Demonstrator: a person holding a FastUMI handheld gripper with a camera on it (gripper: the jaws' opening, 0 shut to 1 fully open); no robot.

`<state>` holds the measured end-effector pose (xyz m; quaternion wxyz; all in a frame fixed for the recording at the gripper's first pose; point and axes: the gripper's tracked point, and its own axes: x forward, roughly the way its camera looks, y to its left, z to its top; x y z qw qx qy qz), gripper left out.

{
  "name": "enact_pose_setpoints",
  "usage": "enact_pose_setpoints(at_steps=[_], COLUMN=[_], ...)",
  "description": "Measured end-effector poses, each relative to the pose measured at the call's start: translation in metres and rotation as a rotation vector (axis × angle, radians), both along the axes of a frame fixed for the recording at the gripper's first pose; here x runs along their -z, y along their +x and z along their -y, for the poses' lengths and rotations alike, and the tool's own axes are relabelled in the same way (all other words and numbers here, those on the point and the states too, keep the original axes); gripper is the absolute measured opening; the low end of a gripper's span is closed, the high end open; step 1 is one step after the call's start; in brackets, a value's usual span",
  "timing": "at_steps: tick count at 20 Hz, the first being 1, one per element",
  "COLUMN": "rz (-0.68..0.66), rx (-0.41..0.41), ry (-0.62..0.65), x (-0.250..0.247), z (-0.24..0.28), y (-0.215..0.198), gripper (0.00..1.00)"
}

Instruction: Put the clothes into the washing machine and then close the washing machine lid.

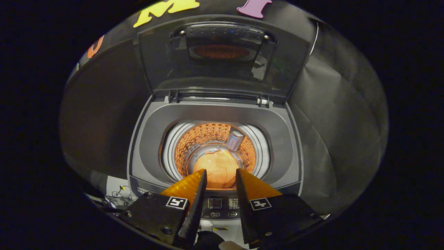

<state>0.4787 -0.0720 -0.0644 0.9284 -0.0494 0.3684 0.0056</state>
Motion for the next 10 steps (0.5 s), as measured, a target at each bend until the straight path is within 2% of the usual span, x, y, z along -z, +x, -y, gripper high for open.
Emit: enact_pose_setpoints(at_steps=[10], rz=[0.172], rx=[-0.040], ry=[-0.057], x=[-0.067], z=[-0.017], y=[-0.056], gripper=[0.52])
